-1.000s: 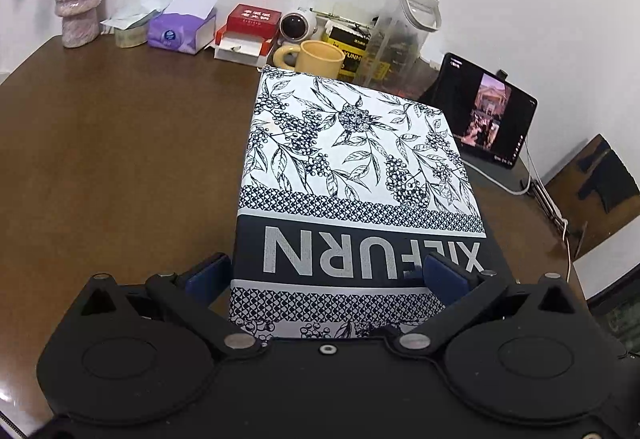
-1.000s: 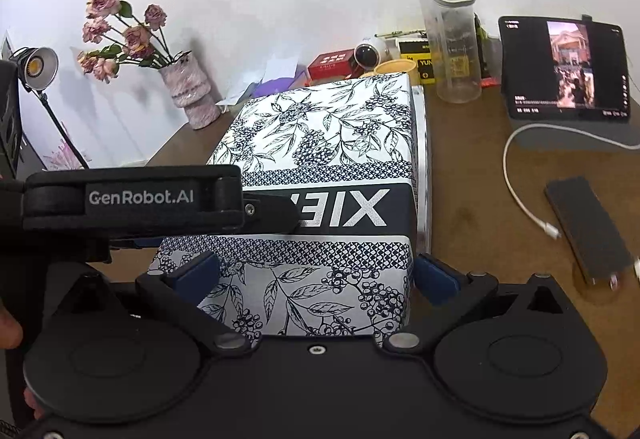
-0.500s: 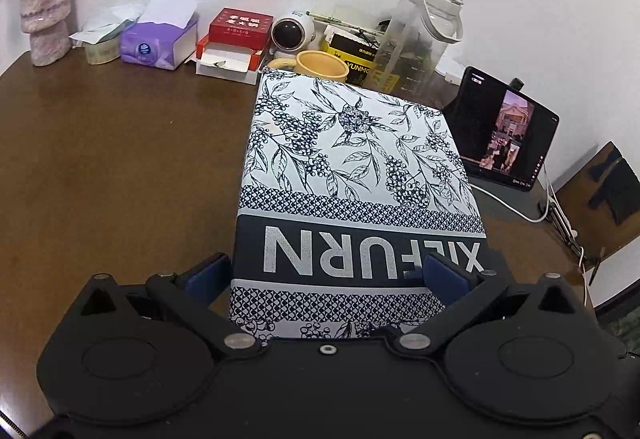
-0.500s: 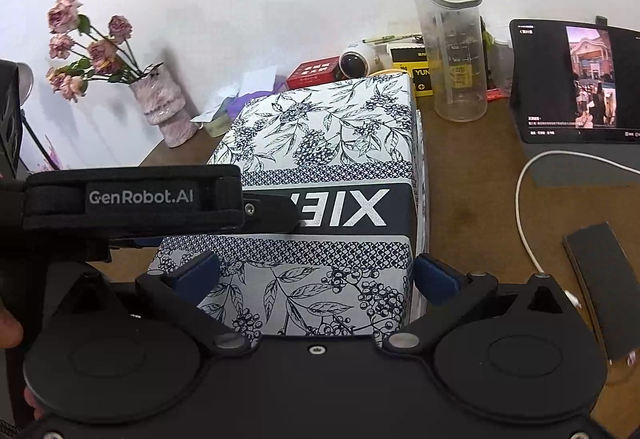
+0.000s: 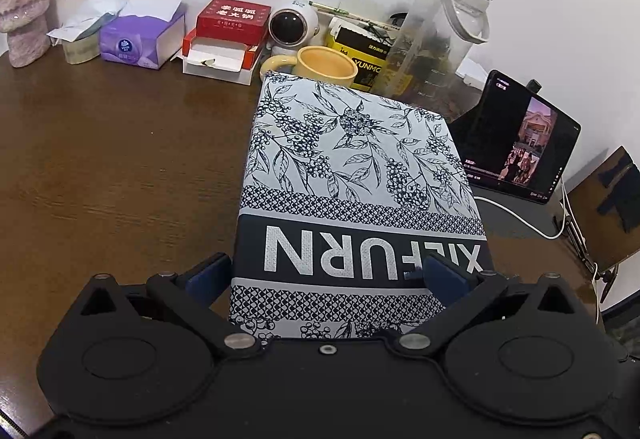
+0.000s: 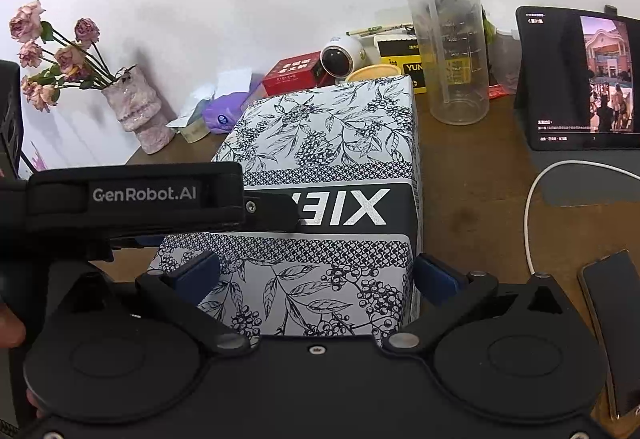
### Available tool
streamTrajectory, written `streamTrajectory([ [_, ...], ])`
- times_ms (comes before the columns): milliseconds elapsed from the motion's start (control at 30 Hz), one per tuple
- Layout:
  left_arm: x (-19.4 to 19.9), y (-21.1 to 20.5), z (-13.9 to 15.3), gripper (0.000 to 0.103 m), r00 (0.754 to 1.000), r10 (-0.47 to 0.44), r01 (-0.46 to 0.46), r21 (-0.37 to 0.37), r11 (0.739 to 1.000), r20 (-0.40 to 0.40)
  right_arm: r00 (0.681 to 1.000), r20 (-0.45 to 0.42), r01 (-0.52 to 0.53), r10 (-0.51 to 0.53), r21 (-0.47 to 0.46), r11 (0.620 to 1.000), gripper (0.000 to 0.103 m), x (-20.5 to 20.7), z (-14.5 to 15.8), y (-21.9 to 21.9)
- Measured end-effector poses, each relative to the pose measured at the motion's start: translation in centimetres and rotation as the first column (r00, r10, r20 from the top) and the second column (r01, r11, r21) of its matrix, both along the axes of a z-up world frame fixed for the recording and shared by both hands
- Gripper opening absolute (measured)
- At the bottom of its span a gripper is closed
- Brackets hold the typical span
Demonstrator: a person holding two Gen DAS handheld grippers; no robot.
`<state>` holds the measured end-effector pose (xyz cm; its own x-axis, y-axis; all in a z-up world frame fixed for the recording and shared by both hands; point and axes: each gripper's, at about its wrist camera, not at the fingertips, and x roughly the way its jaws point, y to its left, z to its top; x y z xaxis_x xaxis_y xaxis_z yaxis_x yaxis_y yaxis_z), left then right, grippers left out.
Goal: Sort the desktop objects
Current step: 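Lower the lid with both grippers onto the rim of the floral box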
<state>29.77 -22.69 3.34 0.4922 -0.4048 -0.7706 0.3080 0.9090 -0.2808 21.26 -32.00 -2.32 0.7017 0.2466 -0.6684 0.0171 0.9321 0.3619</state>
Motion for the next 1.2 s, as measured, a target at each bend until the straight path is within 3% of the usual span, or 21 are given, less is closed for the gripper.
streamTrajectory([
  [1200,3.4,-0.5,-3.4,0.101,0.995,-0.012,0.015,0.027,1.000,-0.102,0.998,-0.055,-0.020,0.022,0.035,0.999,0.099,3.5,-4.0,-0.7],
])
